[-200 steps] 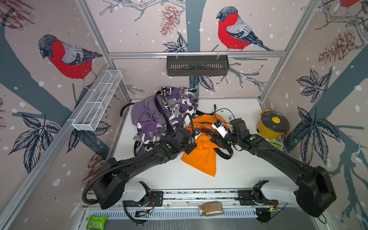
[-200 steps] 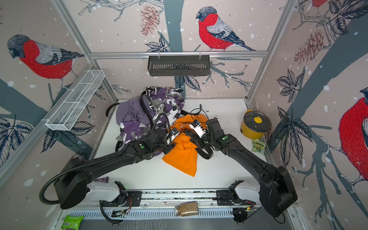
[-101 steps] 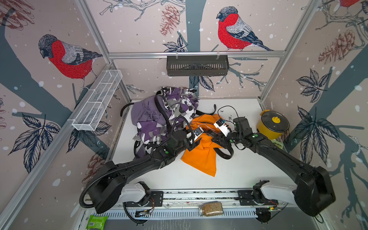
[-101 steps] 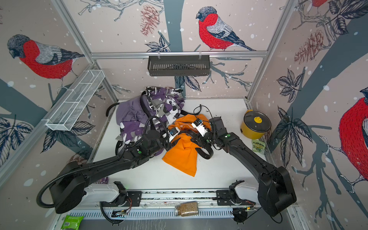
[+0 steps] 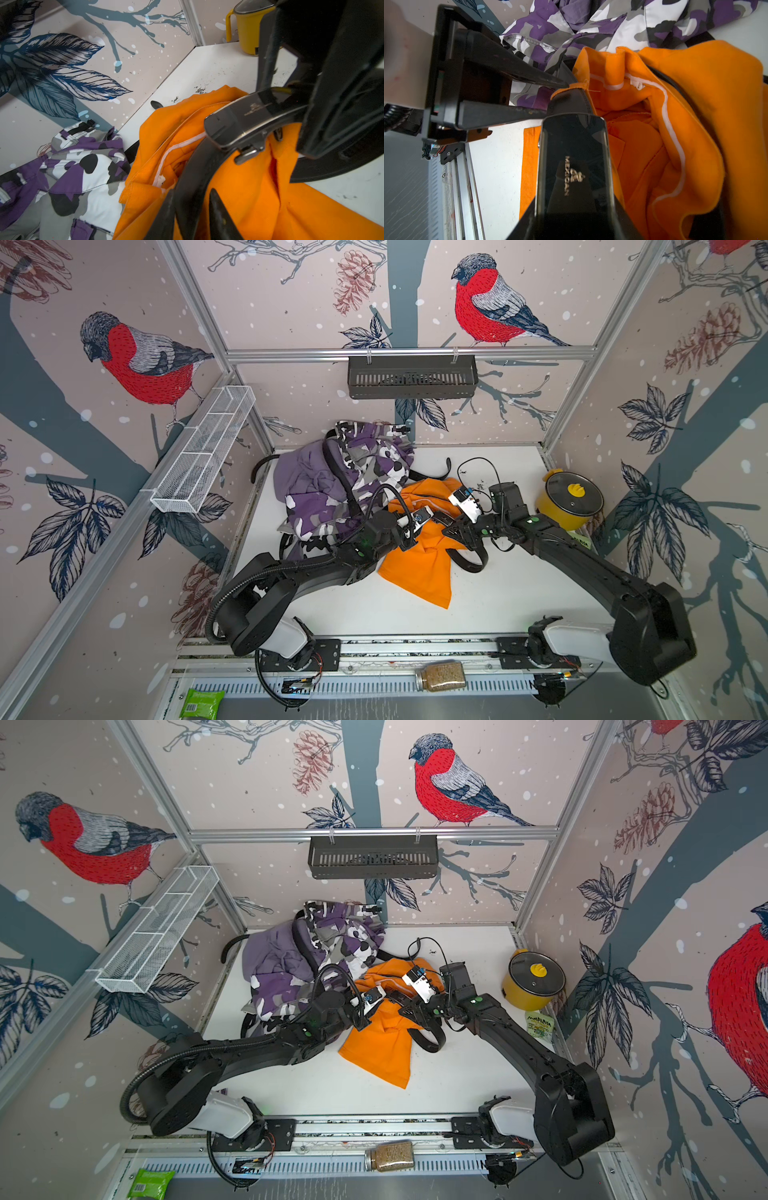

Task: Remove the belt from the trousers

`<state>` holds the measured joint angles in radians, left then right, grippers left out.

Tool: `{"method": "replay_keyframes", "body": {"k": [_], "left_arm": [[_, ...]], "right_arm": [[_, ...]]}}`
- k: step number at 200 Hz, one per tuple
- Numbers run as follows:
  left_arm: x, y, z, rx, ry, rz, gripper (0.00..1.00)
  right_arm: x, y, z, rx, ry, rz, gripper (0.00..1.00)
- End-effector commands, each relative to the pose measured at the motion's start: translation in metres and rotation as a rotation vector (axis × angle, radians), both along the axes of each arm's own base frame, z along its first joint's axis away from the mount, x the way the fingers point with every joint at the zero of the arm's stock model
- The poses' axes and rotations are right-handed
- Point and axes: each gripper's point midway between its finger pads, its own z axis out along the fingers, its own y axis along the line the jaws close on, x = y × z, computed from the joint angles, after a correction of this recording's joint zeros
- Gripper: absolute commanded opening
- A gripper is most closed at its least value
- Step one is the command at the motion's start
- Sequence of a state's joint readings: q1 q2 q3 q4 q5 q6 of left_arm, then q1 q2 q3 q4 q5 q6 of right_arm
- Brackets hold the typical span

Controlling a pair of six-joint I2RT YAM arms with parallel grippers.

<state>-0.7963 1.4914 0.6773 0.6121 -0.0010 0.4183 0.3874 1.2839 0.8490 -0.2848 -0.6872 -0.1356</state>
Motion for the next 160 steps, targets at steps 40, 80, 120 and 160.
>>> {"method": "replay_keyframes", "body": {"k": [40,80,120,160], "left_arm": [[0.013,0.009,0.006,-0.042,-0.041,0.056,0.0],[0.005,0.008,0.002,-0.008,0.021,0.03,0.0],[0.001,0.003,0.003,0.014,0.056,-0.002,0.0],[-0.001,-0.002,0.006,0.016,0.077,-0.026,0.0]], "right_arm": [[0.015,-0.002,-0.027,-0.042,0.086,-0.038,0.15],[0.022,-0.002,-0.031,-0.066,0.081,-0.059,0.41],[0.026,0.002,-0.019,-0.088,0.019,-0.07,0.69],[0.024,0.012,-0.008,-0.129,-0.037,-0.071,0.84]]}}
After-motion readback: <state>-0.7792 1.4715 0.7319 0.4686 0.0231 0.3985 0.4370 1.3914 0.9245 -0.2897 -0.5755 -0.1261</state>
